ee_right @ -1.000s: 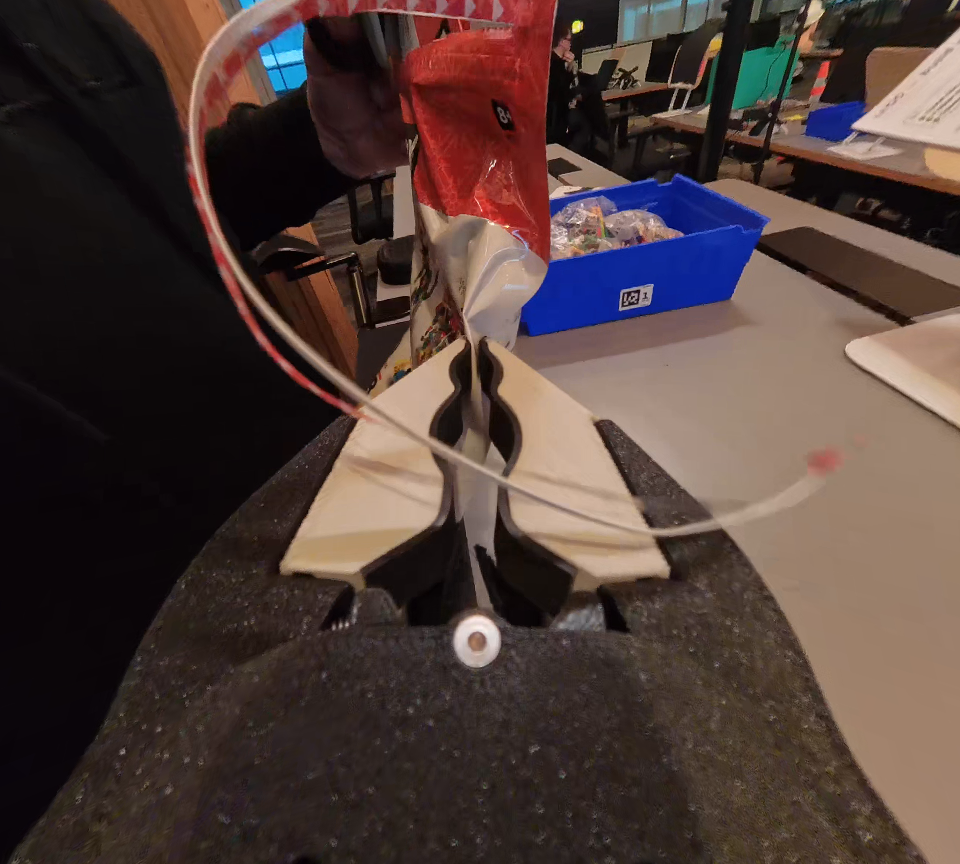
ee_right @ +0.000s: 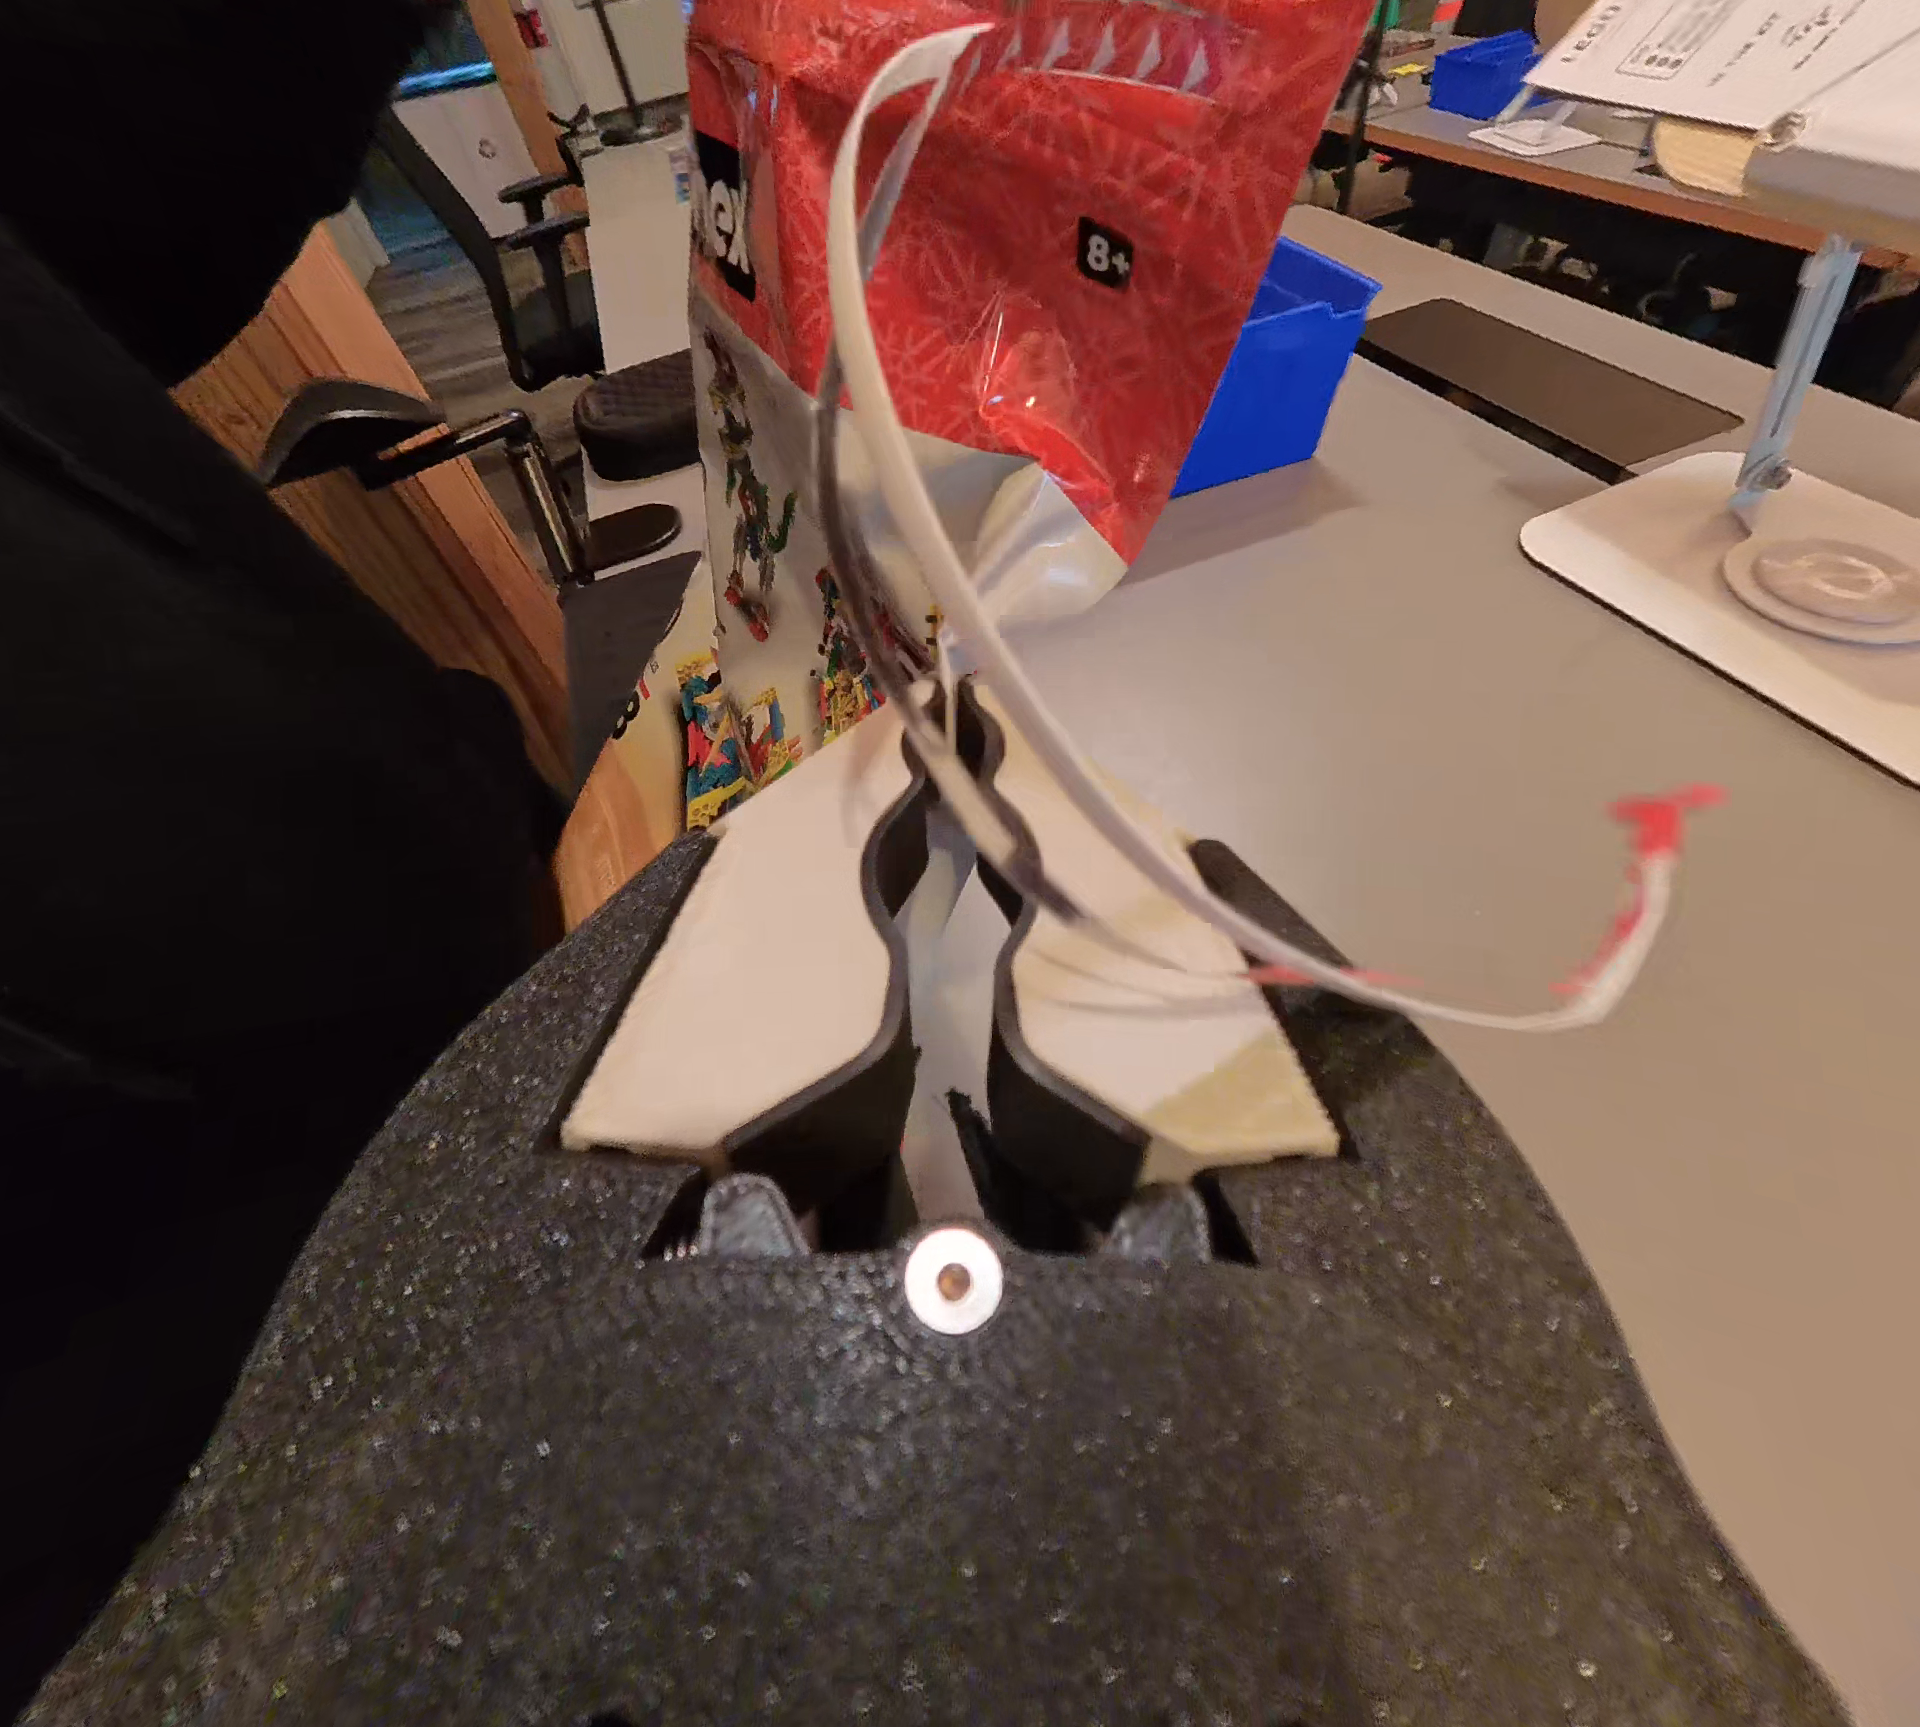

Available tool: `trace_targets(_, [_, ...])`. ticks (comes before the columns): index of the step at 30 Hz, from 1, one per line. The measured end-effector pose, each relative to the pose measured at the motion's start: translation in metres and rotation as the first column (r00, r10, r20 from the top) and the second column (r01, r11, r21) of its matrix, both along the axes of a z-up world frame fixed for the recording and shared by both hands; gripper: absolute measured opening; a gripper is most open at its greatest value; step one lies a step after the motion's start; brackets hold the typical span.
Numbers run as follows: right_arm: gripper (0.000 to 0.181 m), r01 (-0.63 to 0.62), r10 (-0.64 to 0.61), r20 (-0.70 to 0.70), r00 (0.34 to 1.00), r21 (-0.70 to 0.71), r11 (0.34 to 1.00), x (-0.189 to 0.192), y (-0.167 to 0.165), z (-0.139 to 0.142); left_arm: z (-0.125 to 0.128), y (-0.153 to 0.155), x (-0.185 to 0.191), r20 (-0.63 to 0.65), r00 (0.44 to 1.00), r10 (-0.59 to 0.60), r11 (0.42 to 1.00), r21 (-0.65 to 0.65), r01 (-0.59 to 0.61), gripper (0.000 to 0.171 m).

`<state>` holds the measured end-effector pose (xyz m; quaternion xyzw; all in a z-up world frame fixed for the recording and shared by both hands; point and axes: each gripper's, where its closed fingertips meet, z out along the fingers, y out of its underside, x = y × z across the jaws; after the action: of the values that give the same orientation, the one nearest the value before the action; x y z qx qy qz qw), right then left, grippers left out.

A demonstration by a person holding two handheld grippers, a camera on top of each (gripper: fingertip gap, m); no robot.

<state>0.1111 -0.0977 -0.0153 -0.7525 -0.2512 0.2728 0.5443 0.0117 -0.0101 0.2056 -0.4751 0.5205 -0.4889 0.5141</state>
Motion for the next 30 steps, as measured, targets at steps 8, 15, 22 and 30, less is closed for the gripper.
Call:
trace_targets(8, [0.000,0.157,-0.158,-0.073,0.985,-0.031,0.987,0.071,-0.015,0.009,0.053,0.057,-0.034,0.227,0.965,0.127,0.985,-0.144,-0.096,0.000])
trace_targets(15, [0.000,0.296,-0.294,-0.081,0.952,0.003,0.955,0.161,-0.032,0.073,-0.011,0.067,-0.003,0.182,0.974,0.134,0.943,-0.326,-0.069,0.000])
trace_targets(22, [0.000,0.409,-0.409,0.007,0.913,-0.027,0.912,0.275,-0.024,0.125,-0.139,0.070,0.047,0.066,0.990,0.123,0.751,-0.658,-0.049,0.000])
trace_targets(30, [0.000,0.358,-0.339,0.114,0.934,-0.292,0.887,0.384,0.012,0.115,-0.241,0.082,0.066,-0.025,0.986,0.164,0.555,-0.824,-0.113,0.000])
